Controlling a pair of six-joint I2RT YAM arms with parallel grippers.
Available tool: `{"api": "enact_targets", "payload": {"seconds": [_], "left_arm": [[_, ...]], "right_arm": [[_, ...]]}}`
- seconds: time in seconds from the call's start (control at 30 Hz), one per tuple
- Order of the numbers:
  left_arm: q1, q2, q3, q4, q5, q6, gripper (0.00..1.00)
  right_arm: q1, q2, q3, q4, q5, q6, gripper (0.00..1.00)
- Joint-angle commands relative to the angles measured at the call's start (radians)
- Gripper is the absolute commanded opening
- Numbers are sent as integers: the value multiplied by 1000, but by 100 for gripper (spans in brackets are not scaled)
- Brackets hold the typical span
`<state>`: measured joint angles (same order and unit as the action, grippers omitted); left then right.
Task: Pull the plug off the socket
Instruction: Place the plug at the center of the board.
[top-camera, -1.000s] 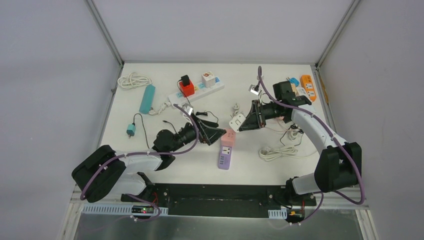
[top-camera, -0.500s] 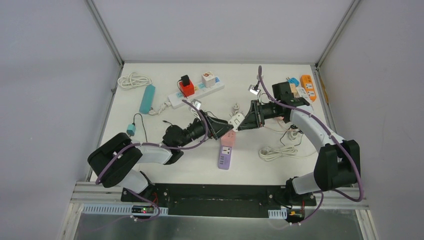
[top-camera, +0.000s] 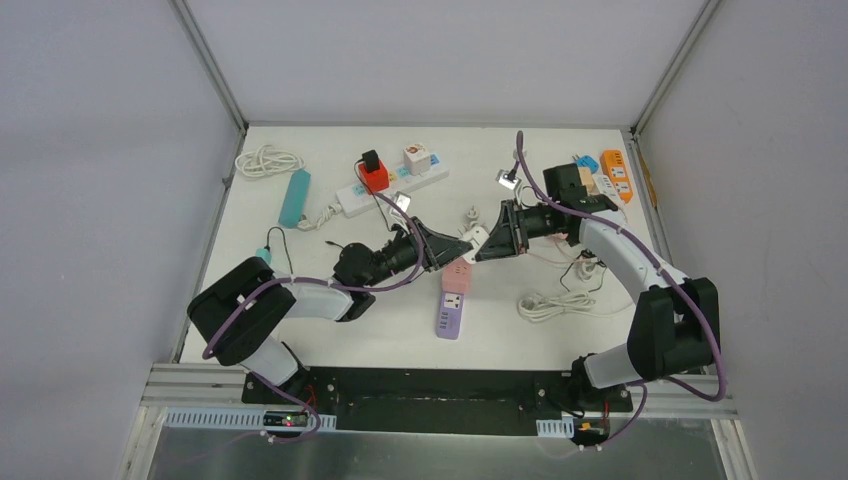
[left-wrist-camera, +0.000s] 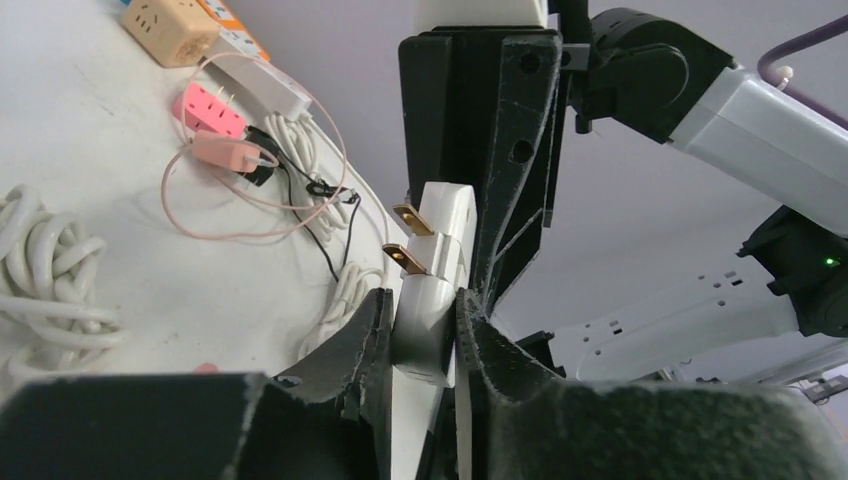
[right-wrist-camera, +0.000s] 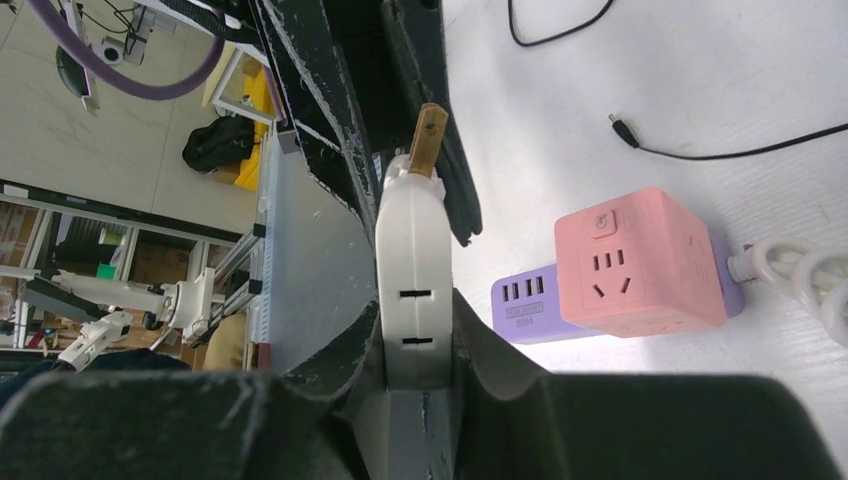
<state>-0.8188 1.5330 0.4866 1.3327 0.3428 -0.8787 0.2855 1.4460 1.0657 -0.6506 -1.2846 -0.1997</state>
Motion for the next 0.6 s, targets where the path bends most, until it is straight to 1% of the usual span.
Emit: {"api": "enact_targets", "payload": {"seconds": [0.0,0.03,0.07,0.17,0.2,0.3,0.4,0.43,0.5,0.57], "left_arm": [[-9,9,52,86,64,-32,5],[-9,8,51,85,68,-30,0],[-9,5,48,85,68,-26,0],[-9,-18,23,85,56,6,0],[-8,-29,13,85,53,21,0],[-8,-74,-24,85,32,64,0],[4,-135,-67,48,0,106,0],[11,-166,-80,11,-15,123,0],[21,-248,-104,-128,-56,172,0],[34,-356,-107,-320,-96,242,0]], "right_arm": [[8,3,5,32,-23,8,0],[8,2,5,32,-21,9,5],[8,1,5,30,-14,11,14],[7,-6,6,10,16,0,52],[7,-12,8,-2,26,-15,61],[7,-22,15,-34,53,-53,82],[8,-26,37,-92,83,-116,98],[6,-28,45,-112,93,-134,100],[6,-33,58,-153,110,-176,100],[6,-45,60,-166,125,-191,100]]}}
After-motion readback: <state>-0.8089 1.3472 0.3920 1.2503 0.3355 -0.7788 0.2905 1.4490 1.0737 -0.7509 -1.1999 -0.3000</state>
